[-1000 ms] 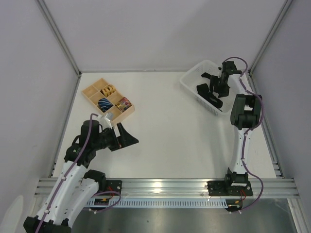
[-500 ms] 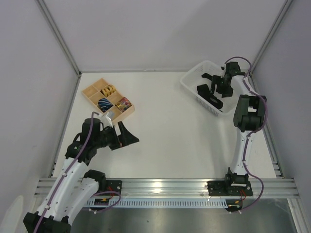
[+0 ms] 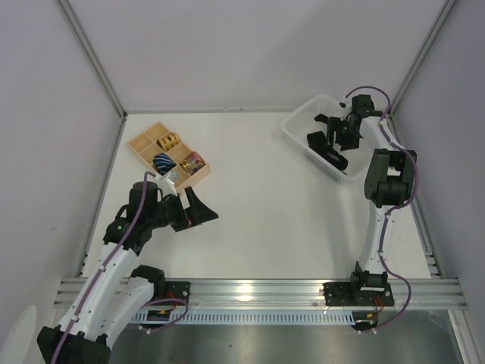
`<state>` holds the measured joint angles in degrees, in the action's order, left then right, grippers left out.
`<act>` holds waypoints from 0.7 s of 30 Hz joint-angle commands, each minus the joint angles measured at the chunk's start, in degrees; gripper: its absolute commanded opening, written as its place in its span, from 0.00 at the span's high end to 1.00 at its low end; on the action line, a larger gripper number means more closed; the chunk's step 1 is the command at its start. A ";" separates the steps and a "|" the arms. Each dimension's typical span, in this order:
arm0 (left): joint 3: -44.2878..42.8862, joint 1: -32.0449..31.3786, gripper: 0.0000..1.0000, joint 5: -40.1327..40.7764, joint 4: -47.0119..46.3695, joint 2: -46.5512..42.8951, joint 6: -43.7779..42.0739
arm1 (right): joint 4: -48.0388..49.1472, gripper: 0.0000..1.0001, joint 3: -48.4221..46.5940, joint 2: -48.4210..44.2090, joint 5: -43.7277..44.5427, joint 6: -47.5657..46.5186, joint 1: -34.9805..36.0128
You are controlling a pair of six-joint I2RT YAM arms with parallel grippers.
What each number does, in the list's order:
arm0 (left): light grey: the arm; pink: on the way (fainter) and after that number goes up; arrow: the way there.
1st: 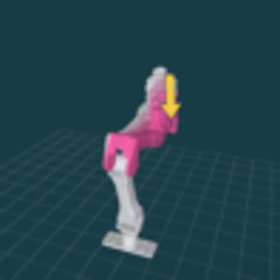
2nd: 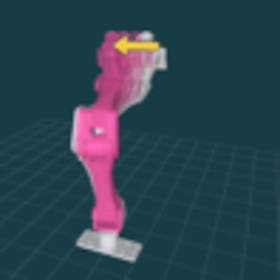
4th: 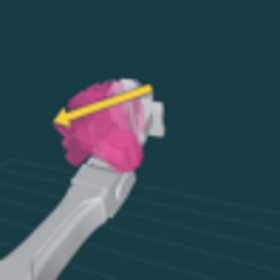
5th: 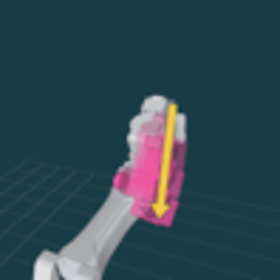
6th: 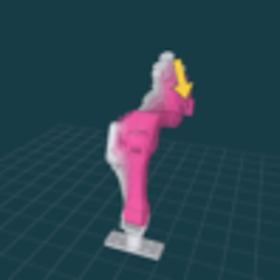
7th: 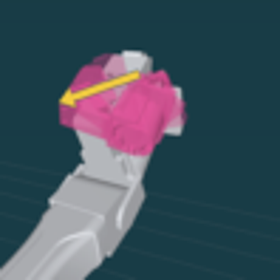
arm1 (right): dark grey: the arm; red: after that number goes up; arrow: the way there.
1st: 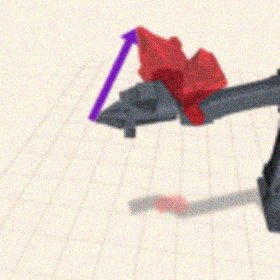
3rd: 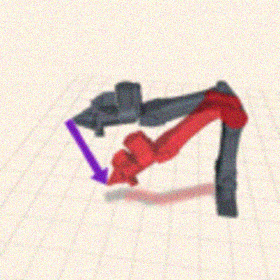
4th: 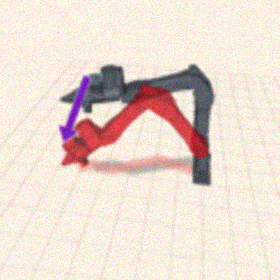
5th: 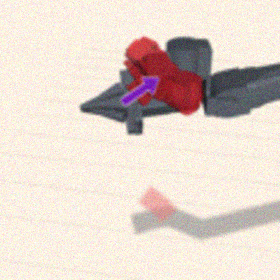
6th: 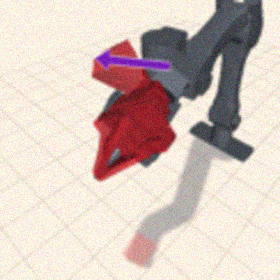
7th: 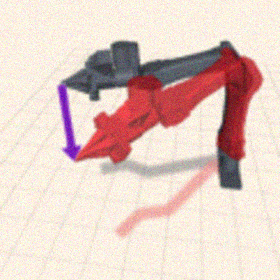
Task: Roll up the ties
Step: Grab a tie with the right arm
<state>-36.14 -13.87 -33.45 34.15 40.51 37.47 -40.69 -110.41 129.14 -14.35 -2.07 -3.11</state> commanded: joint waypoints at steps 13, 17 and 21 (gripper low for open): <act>-0.95 0.16 0.02 2.33 1.79 -4.83 3.04 | -1.24 0.43 -6.49 8.50 7.14 5.22 0.83; 0.02 0.16 0.03 1.99 0.57 -4.83 4.62 | -1.32 0.74 -10.51 8.67 7.67 7.25 0.22; -0.42 0.16 0.02 3.65 1.61 -5.88 4.80 | -2.56 1.00 -12.81 7.62 8.28 9.09 -0.22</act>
<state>-36.12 -13.87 -31.40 35.33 35.81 40.58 -42.61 -119.66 137.03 -7.70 4.51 -3.03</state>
